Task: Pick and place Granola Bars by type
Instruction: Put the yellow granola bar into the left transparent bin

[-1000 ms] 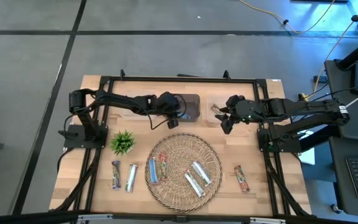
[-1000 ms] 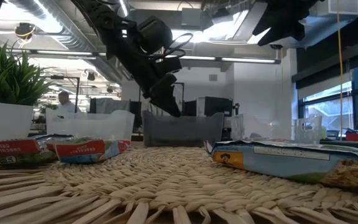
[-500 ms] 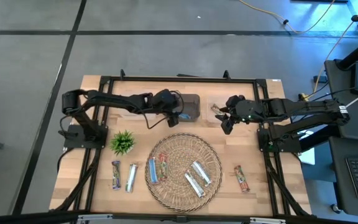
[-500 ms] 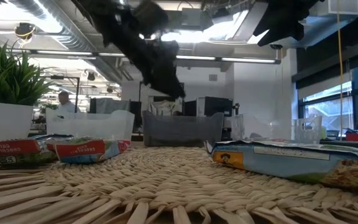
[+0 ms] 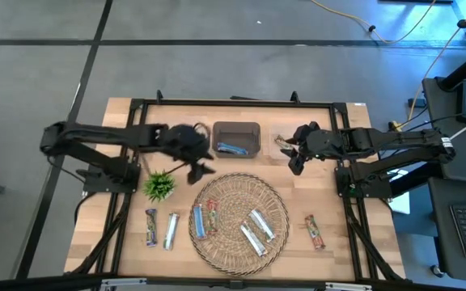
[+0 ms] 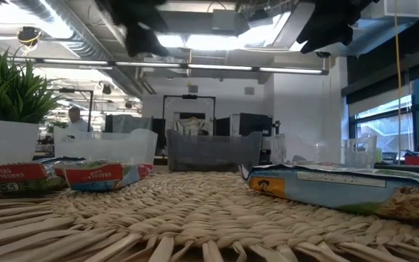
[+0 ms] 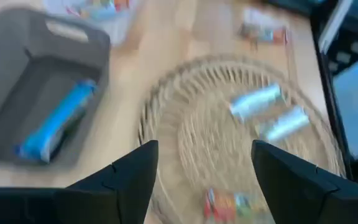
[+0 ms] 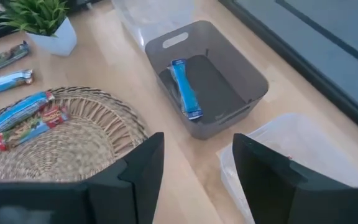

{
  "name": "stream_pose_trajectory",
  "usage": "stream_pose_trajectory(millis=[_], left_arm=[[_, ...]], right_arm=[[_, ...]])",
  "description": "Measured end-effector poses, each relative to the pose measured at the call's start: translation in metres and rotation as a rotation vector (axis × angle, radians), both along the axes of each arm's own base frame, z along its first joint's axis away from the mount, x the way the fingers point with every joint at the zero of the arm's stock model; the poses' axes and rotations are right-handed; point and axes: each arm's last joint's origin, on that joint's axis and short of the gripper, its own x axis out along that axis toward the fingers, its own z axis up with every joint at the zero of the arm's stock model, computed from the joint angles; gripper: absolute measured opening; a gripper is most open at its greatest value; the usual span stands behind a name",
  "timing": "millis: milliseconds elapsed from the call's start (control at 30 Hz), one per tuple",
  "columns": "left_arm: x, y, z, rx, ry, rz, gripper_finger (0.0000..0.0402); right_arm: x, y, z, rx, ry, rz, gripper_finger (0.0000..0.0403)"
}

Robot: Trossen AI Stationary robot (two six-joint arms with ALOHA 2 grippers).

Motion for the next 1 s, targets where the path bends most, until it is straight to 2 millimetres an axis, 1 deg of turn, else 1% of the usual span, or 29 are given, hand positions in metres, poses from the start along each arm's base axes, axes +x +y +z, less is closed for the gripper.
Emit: stream_pose_trajectory(millis=[67, 167, 267, 433, 600, 733, 867, 1000], left_arm=[[-0.009, -0.02, 0.003, 0.002, 0.025, -0.014, 0.0251], [-0.022, -0.051, 0.002, -0.038, 0.084, -0.02, 0.0251], [-0.035, -0.08, -0.004, -0.099, 0.164, 0.029, 0.0251], [-0.054, -0.125, -0.019, -0.202, 0.294, 0.165, 0.0251], [-0.063, -0.165, -0.043, -0.289, 0.427, 0.271, 0.0251], [-0.064, -0.187, -0.065, -0.291, 0.552, 0.356, 0.0251], [-0.058, -0.198, -0.085, -0.266, 0.678, 0.488, 0.0251], [-0.048, -0.205, -0.101, -0.249, 0.721, 0.564, 0.0251]], right_arm=[[0.0, -0.001, 0.0, -0.013, 0.0, -0.013, 0.0194], [0.0, -0.001, 0.0, -0.03, 0.0, -0.03, 0.0194], [0.0, -0.001, 0.0, -0.036, 0.003, -0.026, 0.0194], [0.0, -0.001, 0.0, -0.041, 0.005, -0.025, 0.0194], [0.0, -0.002, 0.0, -0.046, 0.005, -0.03, 0.0194], [-0.001, -0.002, 0.0, -0.059, 0.004, -0.044, 0.0194], [-0.001, -0.003, 0.001, -0.079, 0.003, -0.066, 0.0194], [-0.001, -0.003, 0.001, -0.082, 0.002, -0.07, 0.0194]])
